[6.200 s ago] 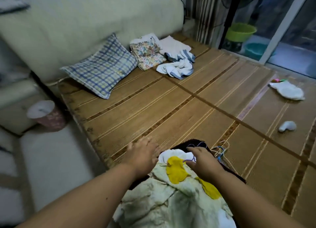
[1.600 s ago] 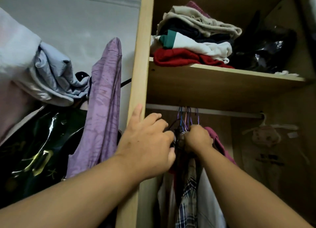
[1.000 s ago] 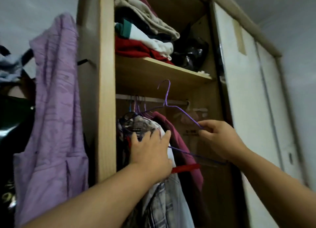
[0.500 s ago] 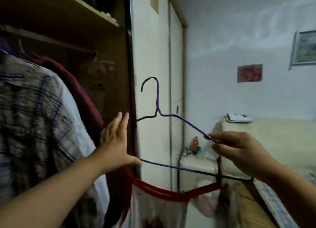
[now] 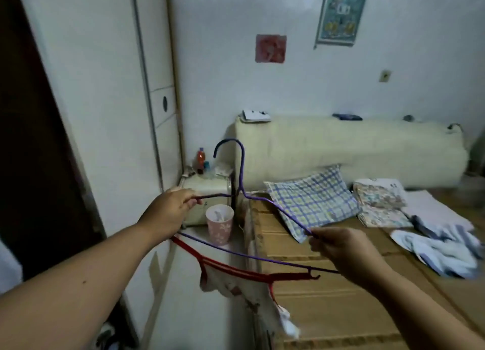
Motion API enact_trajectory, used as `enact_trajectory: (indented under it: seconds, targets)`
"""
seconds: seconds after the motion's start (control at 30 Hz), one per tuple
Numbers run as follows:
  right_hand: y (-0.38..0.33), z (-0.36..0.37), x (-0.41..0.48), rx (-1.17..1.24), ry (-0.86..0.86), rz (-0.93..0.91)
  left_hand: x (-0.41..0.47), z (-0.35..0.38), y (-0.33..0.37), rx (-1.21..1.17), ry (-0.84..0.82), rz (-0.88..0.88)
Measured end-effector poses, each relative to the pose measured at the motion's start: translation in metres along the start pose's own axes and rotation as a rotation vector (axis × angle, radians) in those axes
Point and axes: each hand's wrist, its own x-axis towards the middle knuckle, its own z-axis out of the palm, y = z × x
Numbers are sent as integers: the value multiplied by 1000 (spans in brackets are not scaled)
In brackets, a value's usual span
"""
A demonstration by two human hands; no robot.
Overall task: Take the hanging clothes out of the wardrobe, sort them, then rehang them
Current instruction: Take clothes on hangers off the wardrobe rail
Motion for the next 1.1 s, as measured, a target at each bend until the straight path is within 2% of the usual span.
enact_trajectory:
  seconds: [0.13,0.37,0.63,0.9,1.1]
  targets:
    - [34,33,-58,-19,-14,275,-8,35,8,-21,-167,165]
    - [39,74,-186,209,50,620,-46,87,30,10,-402,382]
    - [59,90,-357,282,145,976,-126,188,104,4,-779,579]
    - [108,49,-453,204,448,1180,-178,272,234,-25,-901,676]
    - [178,32,-485,189,537,1289,-197,353,295,37,-996,699]
